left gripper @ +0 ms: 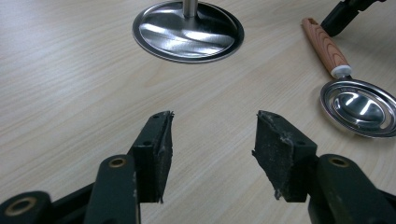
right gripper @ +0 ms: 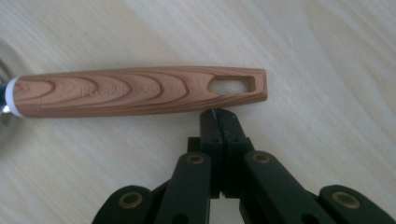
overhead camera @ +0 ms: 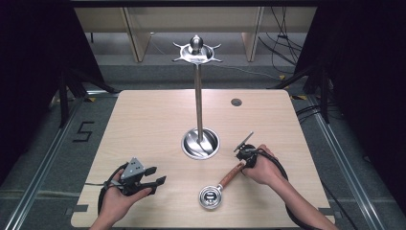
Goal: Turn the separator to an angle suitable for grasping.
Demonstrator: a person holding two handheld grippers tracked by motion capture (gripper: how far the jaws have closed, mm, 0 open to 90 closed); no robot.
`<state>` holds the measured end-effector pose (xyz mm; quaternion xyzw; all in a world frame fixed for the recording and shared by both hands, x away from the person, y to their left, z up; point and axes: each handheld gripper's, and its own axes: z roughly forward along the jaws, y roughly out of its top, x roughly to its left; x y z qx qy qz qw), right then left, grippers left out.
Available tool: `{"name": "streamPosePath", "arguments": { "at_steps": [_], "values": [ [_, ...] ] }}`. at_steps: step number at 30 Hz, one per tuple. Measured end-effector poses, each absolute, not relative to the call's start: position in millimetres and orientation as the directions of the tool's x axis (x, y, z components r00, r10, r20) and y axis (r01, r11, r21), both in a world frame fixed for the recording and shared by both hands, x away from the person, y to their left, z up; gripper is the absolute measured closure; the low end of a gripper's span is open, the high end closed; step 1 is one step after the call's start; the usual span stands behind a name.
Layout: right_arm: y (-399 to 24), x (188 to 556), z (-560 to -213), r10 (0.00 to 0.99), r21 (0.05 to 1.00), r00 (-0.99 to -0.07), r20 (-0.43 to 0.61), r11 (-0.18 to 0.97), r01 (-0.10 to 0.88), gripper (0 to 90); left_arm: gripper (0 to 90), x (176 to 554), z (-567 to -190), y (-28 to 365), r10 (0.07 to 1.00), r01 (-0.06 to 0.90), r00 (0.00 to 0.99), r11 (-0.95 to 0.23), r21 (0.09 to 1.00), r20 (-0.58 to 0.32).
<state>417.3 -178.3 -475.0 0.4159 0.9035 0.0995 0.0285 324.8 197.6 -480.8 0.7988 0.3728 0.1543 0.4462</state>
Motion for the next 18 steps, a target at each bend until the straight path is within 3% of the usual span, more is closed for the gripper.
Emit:
{"name": "streamPosePath", "arguments": {
  "at_steps": [6, 12, 15, 18],
  "values": [
    [-172, 423, -473, 0.754, 0.219, -0.656, 0.029, 0.635, 0.74, 89.6, 45.7, 325, -482, 197, 0.737, 0.461, 0.669, -0.312, 0.831, -0.095],
    [-181, 424, -462, 0.811, 0.3, -0.584, 0.045, 0.547, 0.782, 70.5, 45.7, 326, -482, 196, 0.737, 0.47, 0.666, -0.298, 0.831, -0.113],
    [-182, 421, -454, 0.885, 0.3, -0.456, 0.096, 0.411, 0.861, 56.7, 45.7, 326, -483, 196, 0.737, 0.47, 0.667, -0.298, 0.831, -0.113],
    [-181, 418, -452, 0.903, 0.307, -0.412, 0.124, 0.36, 0.881, 49.3, 45.7, 324, -485, 196, 0.744, 0.47, 0.659, -0.292, 0.833, -0.111]
  ]
}}
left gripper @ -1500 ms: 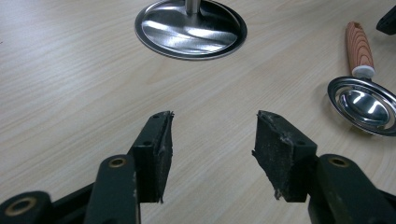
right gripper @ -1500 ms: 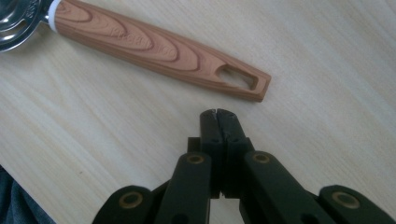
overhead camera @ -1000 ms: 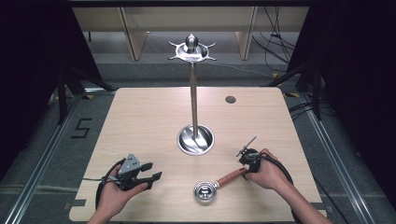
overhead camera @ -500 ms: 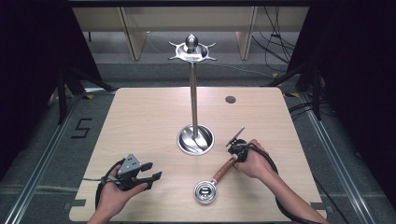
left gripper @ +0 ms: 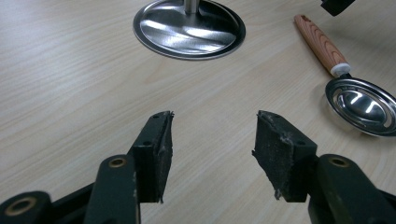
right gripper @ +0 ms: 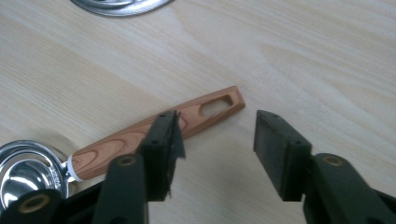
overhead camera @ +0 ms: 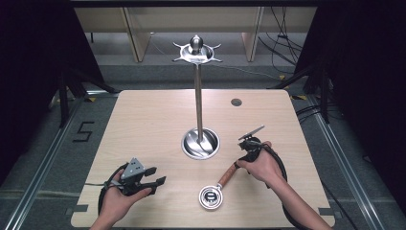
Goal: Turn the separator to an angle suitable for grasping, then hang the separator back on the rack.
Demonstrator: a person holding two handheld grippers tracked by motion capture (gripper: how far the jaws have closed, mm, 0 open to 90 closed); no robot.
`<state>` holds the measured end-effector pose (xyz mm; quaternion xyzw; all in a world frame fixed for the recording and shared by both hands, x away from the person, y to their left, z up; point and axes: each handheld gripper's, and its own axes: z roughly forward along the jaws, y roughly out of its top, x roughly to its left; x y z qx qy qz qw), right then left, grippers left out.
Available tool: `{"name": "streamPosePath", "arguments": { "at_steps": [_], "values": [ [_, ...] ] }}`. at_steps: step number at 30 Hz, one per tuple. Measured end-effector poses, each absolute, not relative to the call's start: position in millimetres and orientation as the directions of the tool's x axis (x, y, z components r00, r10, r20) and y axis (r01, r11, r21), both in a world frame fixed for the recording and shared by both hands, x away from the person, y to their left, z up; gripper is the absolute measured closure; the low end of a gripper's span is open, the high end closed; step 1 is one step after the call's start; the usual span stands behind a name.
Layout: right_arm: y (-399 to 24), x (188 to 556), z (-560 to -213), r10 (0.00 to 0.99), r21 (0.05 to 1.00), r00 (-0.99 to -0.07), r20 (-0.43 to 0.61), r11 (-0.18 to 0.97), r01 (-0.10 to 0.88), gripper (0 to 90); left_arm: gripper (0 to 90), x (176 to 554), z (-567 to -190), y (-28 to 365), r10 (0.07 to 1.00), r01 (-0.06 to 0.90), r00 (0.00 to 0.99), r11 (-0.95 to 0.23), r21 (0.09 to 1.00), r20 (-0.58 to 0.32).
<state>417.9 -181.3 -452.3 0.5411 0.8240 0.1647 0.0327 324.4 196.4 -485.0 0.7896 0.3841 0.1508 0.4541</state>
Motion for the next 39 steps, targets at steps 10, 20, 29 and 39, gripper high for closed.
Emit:
{"name": "streamPosePath", "arguments": {
  "at_steps": [10, 20, 29, 39],
  "values": [
    [-166, 411, -458, 0.926, 0.255, -0.317, 0.205, 0.262, 0.931, 37.9, 45.6, 326, -483, 196, 0.737, 0.467, 0.667, -0.302, 0.831, -0.107],
    [-154, 412, -469, 0.929, 0.246, -0.306, 0.211, 0.252, 0.936, 36.7, 45.3, 326, -483, 197, 0.74, 0.474, 0.665, -0.311, 0.824, -0.104],
    [-144, 411, -471, 0.949, 0.192, -0.235, 0.208, 0.196, 0.962, 34.1, 45.3, 327, -484, 196, 0.735, 0.474, 0.669, -0.307, 0.825, -0.111],
    [-135, 413, -477, 0.943, 0.149, -0.257, 0.211, 0.228, 0.962, 36.3, 45.3, 326, -484, 197, 0.738, 0.478, 0.666, -0.307, 0.823, -0.112]
  ]
}}
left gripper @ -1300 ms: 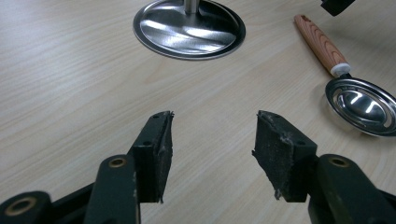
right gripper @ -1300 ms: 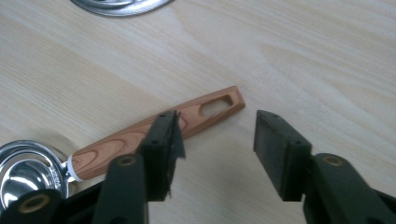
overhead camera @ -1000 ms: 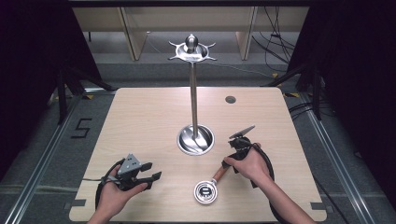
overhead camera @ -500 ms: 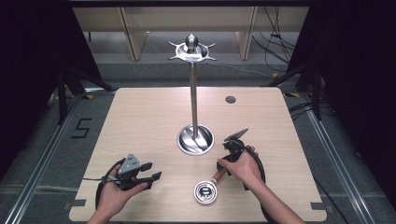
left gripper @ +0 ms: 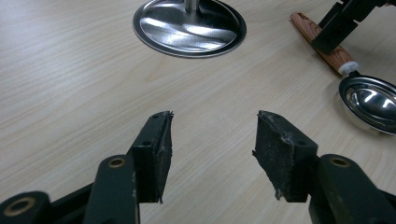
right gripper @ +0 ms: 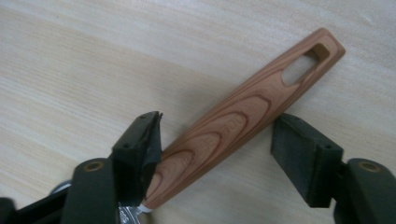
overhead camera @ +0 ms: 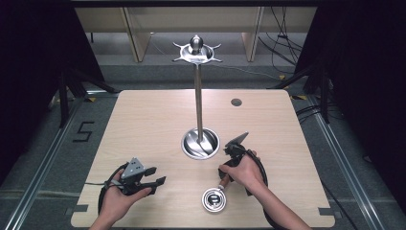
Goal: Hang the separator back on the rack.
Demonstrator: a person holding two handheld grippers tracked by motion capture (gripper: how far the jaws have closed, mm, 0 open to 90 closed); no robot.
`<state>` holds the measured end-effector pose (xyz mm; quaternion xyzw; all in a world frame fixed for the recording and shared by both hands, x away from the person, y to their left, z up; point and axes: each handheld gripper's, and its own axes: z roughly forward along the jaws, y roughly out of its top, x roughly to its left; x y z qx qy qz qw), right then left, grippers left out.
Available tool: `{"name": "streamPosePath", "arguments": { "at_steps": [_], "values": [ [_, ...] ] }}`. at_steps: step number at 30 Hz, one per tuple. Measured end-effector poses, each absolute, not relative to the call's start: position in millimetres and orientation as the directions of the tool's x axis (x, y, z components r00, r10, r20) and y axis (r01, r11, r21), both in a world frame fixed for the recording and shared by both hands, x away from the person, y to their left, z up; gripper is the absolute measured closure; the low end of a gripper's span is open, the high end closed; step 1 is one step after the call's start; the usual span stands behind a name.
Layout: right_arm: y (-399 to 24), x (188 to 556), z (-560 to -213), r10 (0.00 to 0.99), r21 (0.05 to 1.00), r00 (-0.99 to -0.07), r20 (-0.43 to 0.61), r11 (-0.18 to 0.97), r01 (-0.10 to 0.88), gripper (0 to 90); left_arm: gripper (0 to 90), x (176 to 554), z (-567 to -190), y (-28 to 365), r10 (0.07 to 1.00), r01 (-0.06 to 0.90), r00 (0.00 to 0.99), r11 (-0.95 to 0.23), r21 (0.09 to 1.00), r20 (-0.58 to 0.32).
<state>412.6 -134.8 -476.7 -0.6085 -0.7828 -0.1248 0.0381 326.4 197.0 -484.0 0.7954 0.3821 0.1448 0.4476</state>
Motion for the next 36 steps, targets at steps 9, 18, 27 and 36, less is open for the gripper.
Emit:
{"name": "streamPosePath", "arguments": {
  "at_steps": [9, 18, 27, 36],
  "values": [
    [-140, 410, -475, 0.917, 0.117, -0.382, 0.119, 0.369, 0.922, 56.4, 45.3, 327, -485, 196, 0.734, 0.476, 0.669, -0.306, 0.824, -0.114],
    [-145, 409, -472, 0.888, 0.099, -0.458, 0.039, 0.452, 0.886, 68.0, 45.3, 327, -486, 196, 0.736, 0.477, 0.667, -0.304, 0.824, -0.115],
    [-146, 409, -471, 0.854, 0.108, -0.521, -0.002, 0.518, 0.849, 58.2, 45.3, 326, -485, 196, 0.735, 0.477, 0.669, -0.313, 0.821, -0.108],
    [-146, 402, -470, 0.866, 0.05, -0.5, 0.019, 0.498, 0.866, 60.0, 45.3, 326, -485, 196, 0.735, 0.476, 0.67, -0.316, 0.821, -0.106]
  ]
}}
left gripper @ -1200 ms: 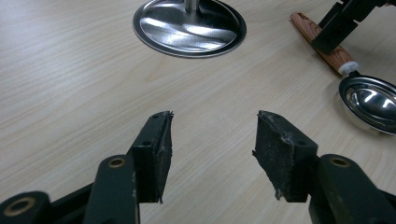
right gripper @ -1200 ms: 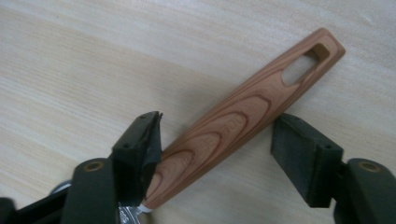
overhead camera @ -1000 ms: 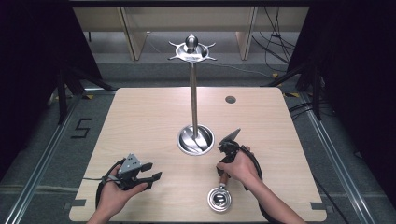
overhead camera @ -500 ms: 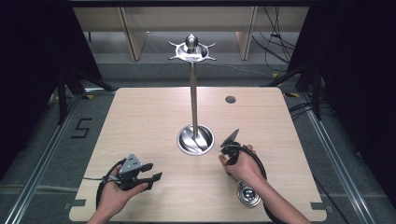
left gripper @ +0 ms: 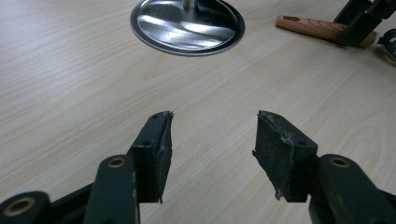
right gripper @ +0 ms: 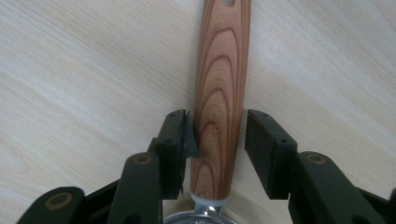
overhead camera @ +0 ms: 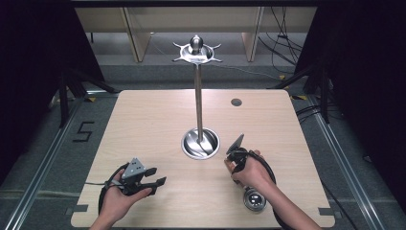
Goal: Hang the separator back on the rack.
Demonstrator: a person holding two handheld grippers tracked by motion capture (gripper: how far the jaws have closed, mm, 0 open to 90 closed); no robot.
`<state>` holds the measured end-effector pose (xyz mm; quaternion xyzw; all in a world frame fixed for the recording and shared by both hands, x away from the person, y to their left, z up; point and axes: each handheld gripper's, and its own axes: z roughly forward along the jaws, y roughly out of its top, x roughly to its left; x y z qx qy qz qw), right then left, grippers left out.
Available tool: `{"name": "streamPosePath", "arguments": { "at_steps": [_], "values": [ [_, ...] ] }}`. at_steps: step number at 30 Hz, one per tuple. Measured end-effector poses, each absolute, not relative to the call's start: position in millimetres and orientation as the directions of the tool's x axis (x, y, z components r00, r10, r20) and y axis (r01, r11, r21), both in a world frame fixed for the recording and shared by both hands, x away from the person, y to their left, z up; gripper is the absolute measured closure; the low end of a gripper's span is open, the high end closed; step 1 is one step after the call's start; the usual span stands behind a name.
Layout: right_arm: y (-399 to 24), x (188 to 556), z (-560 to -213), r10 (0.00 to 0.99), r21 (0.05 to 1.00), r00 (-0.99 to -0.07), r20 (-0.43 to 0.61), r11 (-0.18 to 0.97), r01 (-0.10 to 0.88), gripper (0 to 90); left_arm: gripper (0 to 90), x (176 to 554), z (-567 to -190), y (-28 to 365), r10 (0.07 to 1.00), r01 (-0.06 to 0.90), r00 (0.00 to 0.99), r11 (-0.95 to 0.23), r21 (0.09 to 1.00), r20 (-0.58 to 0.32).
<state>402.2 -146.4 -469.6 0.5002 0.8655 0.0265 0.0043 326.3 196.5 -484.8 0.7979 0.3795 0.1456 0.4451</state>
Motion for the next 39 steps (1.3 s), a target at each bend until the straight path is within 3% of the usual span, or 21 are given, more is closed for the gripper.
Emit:
{"name": "streamPosePath", "arguments": {
  "at_steps": [25, 39],
  "values": [
    [-162, 397, -471, 0.834, 0.051, -0.551, 0.035, 0.549, 0.834, 68.5, 45.3, 326, -485, 196, 0.734, 0.474, 0.671, -0.316, 0.822, -0.105],
    [-176, 392, -471, 0.786, 0.154, -0.615, 0.067, 0.601, 0.785, 69.4, 45.3, 326, -485, 196, 0.736, 0.473, 0.669, -0.316, 0.823, -0.102]
  ]
}}
